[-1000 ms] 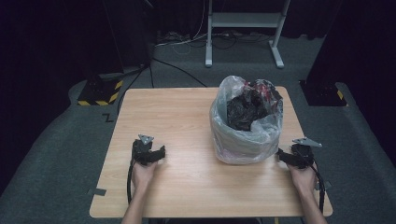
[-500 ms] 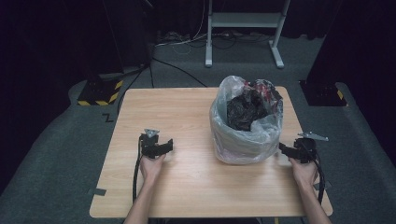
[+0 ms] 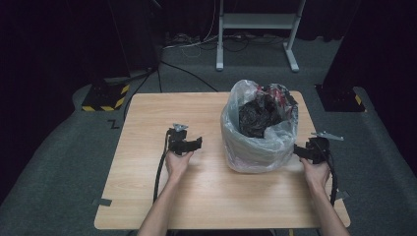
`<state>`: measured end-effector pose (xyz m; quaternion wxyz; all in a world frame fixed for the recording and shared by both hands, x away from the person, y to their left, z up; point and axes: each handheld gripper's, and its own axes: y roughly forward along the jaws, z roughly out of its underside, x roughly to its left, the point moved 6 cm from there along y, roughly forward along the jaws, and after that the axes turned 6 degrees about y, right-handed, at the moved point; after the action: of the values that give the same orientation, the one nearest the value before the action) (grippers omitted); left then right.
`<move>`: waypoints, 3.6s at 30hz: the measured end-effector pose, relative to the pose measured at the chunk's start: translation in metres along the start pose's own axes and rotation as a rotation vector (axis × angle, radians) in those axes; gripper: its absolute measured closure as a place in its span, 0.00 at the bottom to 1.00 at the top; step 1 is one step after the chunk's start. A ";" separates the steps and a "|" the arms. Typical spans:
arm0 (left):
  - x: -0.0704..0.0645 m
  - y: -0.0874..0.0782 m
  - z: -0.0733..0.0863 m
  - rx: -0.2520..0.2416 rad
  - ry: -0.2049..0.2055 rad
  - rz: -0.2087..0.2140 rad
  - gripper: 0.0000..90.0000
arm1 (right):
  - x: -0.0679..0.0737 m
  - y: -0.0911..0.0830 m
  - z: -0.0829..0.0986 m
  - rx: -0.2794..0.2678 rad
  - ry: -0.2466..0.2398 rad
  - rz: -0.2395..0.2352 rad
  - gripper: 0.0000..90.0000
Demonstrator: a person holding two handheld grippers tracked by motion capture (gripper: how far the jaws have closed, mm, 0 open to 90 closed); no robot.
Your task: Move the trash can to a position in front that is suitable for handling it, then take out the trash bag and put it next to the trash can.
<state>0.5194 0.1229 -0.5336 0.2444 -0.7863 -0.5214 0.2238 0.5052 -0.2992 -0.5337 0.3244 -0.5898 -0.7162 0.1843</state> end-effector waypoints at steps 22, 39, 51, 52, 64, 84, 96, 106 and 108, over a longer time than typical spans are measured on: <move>-0.059 0.030 -0.020 -0.016 0.031 0.172 0.26 | 0.038 0.020 -0.005 0.020 -0.025 -0.059 0.34; -0.043 0.016 -0.013 -0.006 0.081 0.156 0.36 | 0.067 0.020 0.002 0.018 -0.132 -0.100 0.40; -0.031 -0.004 -0.001 -0.005 0.107 0.139 0.39 | 0.088 0.017 0.012 0.043 -0.189 -0.139 0.41; -0.031 -0.005 0.001 -0.006 0.106 0.142 0.39 | 0.089 0.017 0.013 0.046 -0.191 -0.143 0.41; -0.026 -0.019 0.014 0.017 0.098 0.133 0.32 | 0.094 0.018 0.027 0.103 -0.211 -0.146 0.29; -0.001 -0.065 0.003 -0.032 0.022 0.103 0.32 | 0.047 0.023 0.038 0.034 -0.250 -0.002 0.25; 0.013 -0.103 -0.022 -0.075 -0.031 0.106 0.23 | 0.047 0.023 0.038 0.033 -0.251 0.000 0.25; 0.001 -0.125 -0.042 -0.106 -0.008 0.156 0.22 | 0.047 0.023 0.038 0.033 -0.250 0.000 0.25; 0.000 -0.127 -0.045 -0.112 -0.012 0.162 0.23 | 0.047 0.023 0.038 0.033 -0.249 0.000 0.25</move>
<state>0.4567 0.1589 -0.4197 0.1780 -0.8369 -0.4694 0.2182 0.4916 -0.2439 -0.5640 0.2427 -0.5568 -0.7478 0.2681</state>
